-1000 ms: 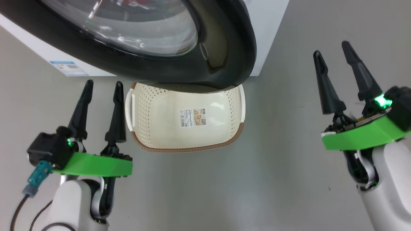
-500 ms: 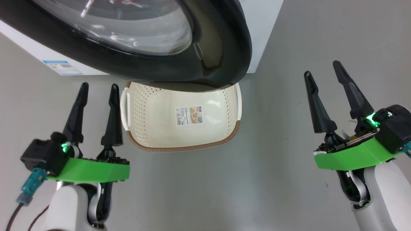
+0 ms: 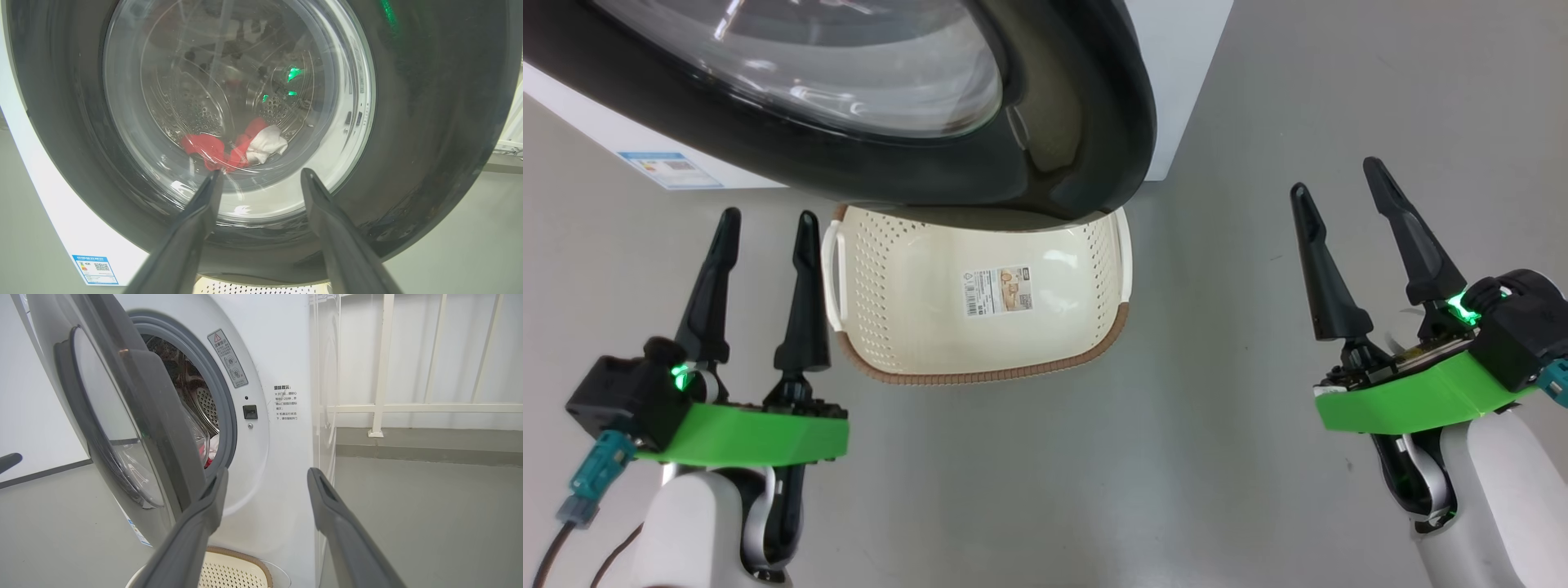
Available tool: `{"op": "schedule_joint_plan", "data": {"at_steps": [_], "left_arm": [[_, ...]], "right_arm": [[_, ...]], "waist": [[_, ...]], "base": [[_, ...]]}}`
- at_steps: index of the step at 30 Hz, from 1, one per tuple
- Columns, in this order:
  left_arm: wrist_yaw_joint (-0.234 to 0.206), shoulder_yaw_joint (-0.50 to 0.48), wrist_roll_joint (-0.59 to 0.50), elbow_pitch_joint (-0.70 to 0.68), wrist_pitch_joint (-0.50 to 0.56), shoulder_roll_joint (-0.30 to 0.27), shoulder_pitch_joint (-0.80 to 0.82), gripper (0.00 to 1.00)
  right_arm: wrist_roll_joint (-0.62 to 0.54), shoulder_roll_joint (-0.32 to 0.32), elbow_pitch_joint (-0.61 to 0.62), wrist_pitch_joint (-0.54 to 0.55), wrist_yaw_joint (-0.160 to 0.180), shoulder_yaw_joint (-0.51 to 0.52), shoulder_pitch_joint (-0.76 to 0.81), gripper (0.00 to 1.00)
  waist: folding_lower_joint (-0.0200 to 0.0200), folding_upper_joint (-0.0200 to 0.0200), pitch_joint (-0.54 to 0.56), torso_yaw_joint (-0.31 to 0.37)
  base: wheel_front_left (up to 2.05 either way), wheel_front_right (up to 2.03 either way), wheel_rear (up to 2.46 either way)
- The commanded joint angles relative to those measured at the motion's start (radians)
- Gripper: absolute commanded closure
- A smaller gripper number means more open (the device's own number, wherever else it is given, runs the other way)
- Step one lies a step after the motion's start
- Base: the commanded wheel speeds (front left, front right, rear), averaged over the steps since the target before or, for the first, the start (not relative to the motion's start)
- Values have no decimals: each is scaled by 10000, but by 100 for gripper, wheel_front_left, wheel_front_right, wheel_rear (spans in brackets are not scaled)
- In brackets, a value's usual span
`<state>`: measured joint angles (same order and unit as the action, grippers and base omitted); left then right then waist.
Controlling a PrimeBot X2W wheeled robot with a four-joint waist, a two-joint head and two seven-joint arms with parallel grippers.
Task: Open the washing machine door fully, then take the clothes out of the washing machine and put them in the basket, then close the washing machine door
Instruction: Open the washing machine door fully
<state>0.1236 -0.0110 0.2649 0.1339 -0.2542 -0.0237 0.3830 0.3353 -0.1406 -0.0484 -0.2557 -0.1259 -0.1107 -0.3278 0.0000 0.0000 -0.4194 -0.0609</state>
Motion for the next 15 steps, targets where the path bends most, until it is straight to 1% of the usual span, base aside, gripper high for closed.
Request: {"op": "schedule_joint_plan", "data": {"at_steps": [1,15], "left_arm": [[-40,-334,-26,-256,-76,-265,-245,0],[-53,-366,-86,-174,-76,-265,-192,0]], "right_arm": [[37,67,159,-60,-48,-246,19,0],[140,100,45,-60,-48,-387,-93,0]], "waist": [[0,0,15,12],[0,0,-12,6]], "base": [[0,0,0],[0,0,0]]}}
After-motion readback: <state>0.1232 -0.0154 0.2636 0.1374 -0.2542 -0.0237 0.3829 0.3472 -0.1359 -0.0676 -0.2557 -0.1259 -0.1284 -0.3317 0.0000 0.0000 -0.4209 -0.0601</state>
